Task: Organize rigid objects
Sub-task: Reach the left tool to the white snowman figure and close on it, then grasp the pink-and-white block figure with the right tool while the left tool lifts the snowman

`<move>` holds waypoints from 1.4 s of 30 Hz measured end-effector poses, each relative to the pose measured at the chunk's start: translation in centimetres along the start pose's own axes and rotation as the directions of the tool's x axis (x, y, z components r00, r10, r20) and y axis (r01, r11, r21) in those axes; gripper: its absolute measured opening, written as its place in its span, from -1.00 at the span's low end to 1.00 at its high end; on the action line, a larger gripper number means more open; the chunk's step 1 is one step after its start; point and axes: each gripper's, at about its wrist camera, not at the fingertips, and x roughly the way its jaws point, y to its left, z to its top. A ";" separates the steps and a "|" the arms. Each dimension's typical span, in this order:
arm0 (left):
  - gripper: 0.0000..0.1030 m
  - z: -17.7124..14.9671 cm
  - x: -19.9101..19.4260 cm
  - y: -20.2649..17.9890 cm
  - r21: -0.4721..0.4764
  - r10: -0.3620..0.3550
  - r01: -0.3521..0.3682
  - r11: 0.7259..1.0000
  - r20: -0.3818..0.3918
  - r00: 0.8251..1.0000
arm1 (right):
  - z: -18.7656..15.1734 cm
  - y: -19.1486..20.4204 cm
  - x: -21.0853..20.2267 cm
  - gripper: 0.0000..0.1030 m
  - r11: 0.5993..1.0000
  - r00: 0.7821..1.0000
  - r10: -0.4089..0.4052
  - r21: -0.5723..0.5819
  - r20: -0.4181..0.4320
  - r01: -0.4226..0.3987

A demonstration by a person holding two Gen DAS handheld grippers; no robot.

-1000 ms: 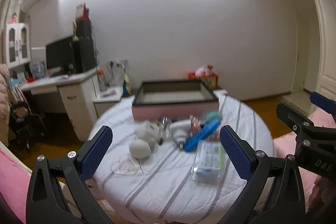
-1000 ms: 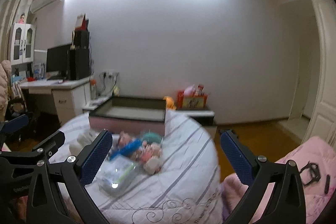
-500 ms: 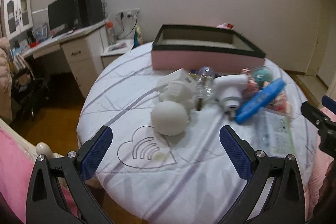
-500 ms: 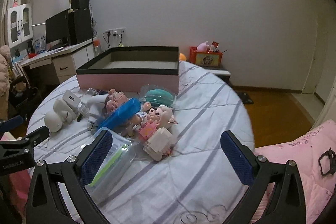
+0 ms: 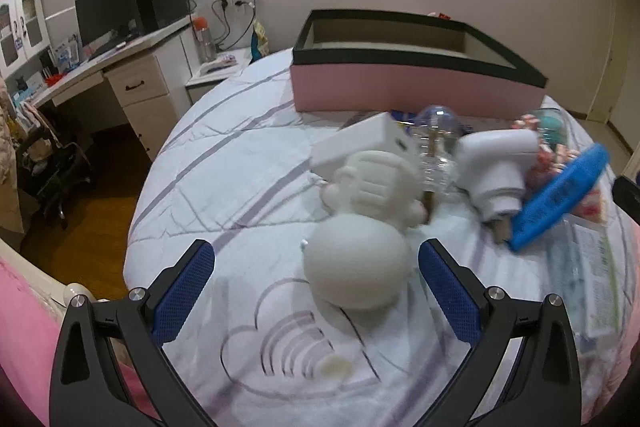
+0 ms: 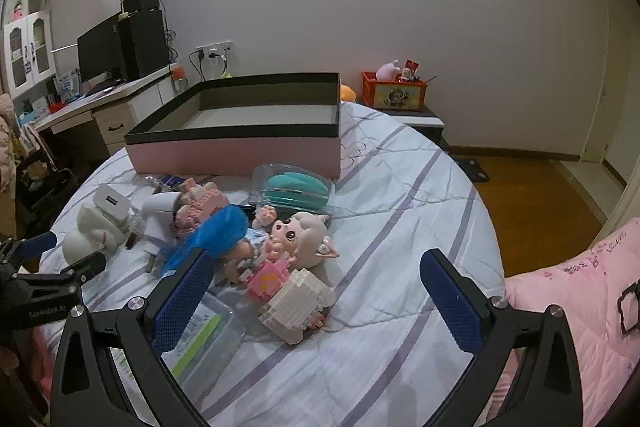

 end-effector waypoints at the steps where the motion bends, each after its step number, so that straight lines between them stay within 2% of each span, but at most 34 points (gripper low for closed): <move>1: 1.00 0.2 0.5 0.2 -0.007 -0.011 0.011 1.000 -0.012 1.000 | -0.1 -0.1 0.2 1.00 1.000 1.000 -0.003 0.002 -0.003 0.003; 4: 1.00 0.6 1.8 0.4 -0.017 -0.034 0.033 0.999 -0.043 0.999 | -0.2 -0.5 0.8 1.00 1.000 1.000 -0.016 0.006 -0.022 0.016; 8: 1.00 0.9 2.5 -0.2 0.027 -0.019 0.022 0.999 -0.083 0.996 | -0.5 -1.1 0.8 1.00 0.999 0.998 -0.040 0.009 -0.040 0.041; 12: 1.00 0.7 2.7 0.5 0.007 -0.067 0.068 0.998 -0.082 0.994 | -0.9 -1.5 0.7 1.00 0.999 0.997 -0.050 -0.003 -0.054 0.050; 17: 0.94 1.0 2.5 0.1 0.049 -0.061 0.065 0.997 -0.070 0.996 | -1.6 -1.4 1.0 1.00 0.999 0.997 -0.036 -0.021 -0.072 0.035; 20: 0.57 1.0 2.0 -0.5 0.080 -0.073 0.076 0.994 -0.034 0.997 | -1.6 -1.2 1.5 1.00 1.000 0.996 -0.012 -0.020 -0.091 0.010; 21: 0.31 1.0 1.8 -0.6 0.086 -0.083 0.085 0.993 -0.025 0.996 | -1.5 -1.1 1.7 1.00 1.000 0.995 0.007 -0.014 -0.097 -0.008; 22: 0.16 1.1 1.8 -0.7 0.091 -0.095 0.097 0.991 -0.027 0.995 | -1.4 -1.1 1.8 1.00 1.000 0.995 0.019 -0.007 -0.103 -0.020; 24: 0.03 1.3 1.8 -0.9 0.093 -0.114 0.116 0.989 -0.025 0.993 | -1.4 -1.1 2.0 1.00 1.000 0.994 0.024 -0.004 -0.108 -0.025; 33: 0.03 0.5 0.8 -0.8 0.094 -0.113 0.112 0.989 0.003 0.994 | -2.3 -1.8 2.3 1.00 0.999 0.989 0.034 -0.030 -0.142 -0.038; 37: 0.03 -0.3 -0.3 -1.1 0.105 -0.108 0.107 0.989 0.005 0.994 | -2.8 -1.4 3.0 1.00 0.996 0.983 0.070 -0.049 -0.170 -0.080; 42: 0.03 -0.7 -0.8 -1.5 0.111 -0.112 0.112 0.988 -0.001 0.994 | -2.4 -0.2 3.6 1.00 0.991 0.984 0.099 -0.076 -0.151 -0.111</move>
